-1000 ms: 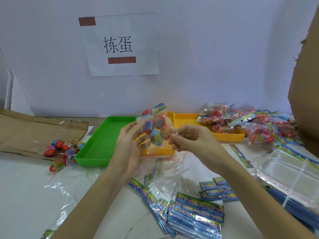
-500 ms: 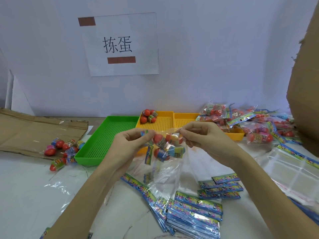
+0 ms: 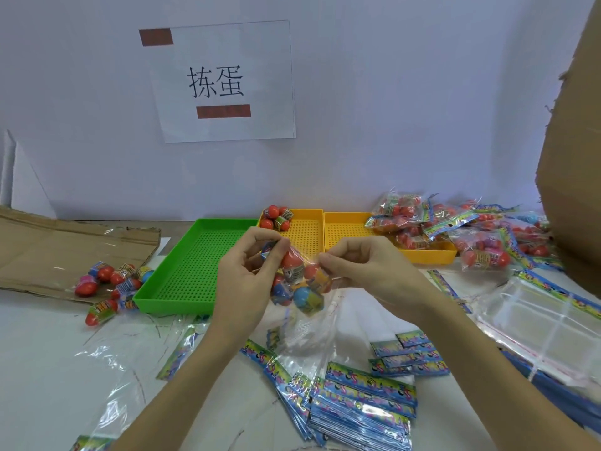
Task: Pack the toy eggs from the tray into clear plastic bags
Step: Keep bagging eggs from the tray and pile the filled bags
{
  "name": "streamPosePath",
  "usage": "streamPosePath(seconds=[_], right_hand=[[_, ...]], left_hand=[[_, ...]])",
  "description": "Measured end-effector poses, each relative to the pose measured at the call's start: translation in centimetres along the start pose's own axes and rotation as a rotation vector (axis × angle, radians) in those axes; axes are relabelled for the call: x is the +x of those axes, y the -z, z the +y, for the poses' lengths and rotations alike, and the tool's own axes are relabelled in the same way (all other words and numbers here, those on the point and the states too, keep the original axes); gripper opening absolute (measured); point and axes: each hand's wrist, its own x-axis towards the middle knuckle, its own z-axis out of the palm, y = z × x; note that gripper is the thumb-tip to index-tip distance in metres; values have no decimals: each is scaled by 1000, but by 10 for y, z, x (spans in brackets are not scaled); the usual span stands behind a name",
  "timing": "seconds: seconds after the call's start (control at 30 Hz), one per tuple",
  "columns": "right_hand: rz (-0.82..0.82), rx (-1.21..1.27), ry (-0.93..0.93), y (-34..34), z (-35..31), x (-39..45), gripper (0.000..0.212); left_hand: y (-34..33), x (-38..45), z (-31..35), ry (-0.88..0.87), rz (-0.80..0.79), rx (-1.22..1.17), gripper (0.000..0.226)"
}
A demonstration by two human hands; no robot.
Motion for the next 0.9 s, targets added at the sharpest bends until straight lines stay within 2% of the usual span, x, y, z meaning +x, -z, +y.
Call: streamPosePath(seconds=[0.13, 0.23, 0.3, 0.37, 0.43, 0.5, 0.57, 0.67, 0.77, 0.83, 0.9], right_hand=[[-6, -71, -74, -5, 5, 1, 26], [-39, -114, -99, -3, 9, 2, 32], [70, -122, -64, 8, 8, 4, 28], [269, -66, -26, 26, 7, 6, 24], [523, 71, 8, 44, 6, 6, 25], [729, 314, 32, 59, 5, 6, 33], [805, 540, -3, 67, 6, 5, 38], [747, 563, -123, 65, 9, 5, 29], [636, 395, -188, 56, 9, 5, 22], [578, 250, -199, 50, 7, 5, 23], [552, 153, -196, 47, 7, 4, 27]], left_hand=[[0, -1, 1, -35, 33, 53, 3], [0, -1, 1, -31, 68, 98, 13], [2, 2, 2, 14, 107, 77, 21], [7, 7, 0, 46, 122, 70, 18], [15, 12, -6, 63, 118, 135, 6], [22, 16, -14, 85, 108, 240, 9], [26, 17, -19, 113, 94, 312, 8], [21, 13, -17, 63, 62, 422, 8], [8, 1, -11, -179, -132, 525, 8], [-6, -12, -7, -333, -408, 567, 20], [-22, -26, -4, -383, -727, 594, 40]])
